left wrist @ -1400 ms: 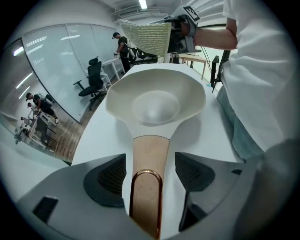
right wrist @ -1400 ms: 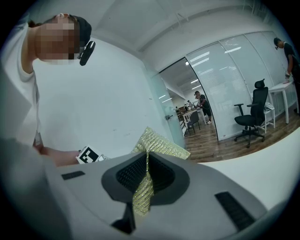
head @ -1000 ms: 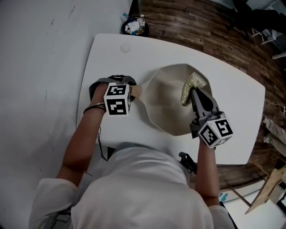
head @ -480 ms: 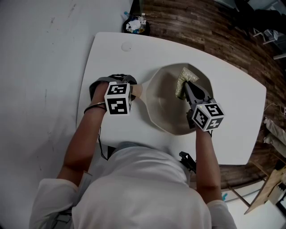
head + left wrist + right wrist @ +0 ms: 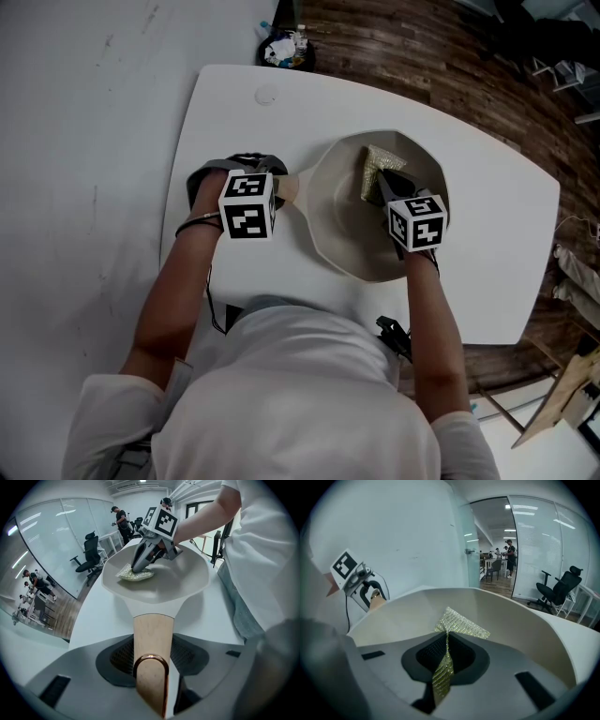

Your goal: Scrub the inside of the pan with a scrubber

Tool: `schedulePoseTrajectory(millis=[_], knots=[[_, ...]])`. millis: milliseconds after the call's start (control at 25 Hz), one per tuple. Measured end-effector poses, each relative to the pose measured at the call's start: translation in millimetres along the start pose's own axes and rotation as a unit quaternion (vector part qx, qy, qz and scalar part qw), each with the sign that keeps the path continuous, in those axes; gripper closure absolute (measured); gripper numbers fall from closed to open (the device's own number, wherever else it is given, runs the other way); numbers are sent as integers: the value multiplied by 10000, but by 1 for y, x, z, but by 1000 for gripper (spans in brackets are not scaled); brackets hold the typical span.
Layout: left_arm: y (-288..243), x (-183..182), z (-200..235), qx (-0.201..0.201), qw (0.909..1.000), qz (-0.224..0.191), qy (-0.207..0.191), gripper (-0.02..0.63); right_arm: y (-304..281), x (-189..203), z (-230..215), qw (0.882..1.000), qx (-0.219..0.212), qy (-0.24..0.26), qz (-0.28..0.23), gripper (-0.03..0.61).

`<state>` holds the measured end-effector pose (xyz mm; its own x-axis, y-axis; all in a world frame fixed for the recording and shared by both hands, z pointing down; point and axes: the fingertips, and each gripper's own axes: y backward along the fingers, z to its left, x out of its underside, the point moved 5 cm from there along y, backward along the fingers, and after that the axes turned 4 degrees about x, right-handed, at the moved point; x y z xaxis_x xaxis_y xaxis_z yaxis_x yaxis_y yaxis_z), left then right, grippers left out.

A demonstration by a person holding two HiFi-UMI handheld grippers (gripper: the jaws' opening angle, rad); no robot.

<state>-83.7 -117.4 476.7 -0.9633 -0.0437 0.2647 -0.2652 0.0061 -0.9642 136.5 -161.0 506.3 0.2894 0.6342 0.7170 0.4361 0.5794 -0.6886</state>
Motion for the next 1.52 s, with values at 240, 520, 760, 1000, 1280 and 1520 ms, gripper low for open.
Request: schedulePoseTrajectory(millis=[240, 520, 760, 1000, 1280, 1520], knots=[[1, -1, 1, 11, 10000, -7, -18, 403, -15, 9, 4, 9965, 171, 597, 552, 552], [0, -1, 0, -1, 10000, 16, -31, 403, -21, 11, 8, 9938, 206, 781, 758, 552], [0, -1, 0, -8, 10000, 22, -27, 403, -24, 10, 10, 9934, 190, 832, 771, 552], [1, -1, 0, -6, 10000, 33, -30, 403, -26, 10, 16, 9943, 95, 805, 691, 552], [0, -2, 0, -5, 10000, 15, -35, 403, -28, 10, 25, 9938, -117, 846, 709, 552], [1, -2, 0, 2, 10000, 3, -34, 403, -29, 11, 40, 9920, -393, 932, 756, 552]])
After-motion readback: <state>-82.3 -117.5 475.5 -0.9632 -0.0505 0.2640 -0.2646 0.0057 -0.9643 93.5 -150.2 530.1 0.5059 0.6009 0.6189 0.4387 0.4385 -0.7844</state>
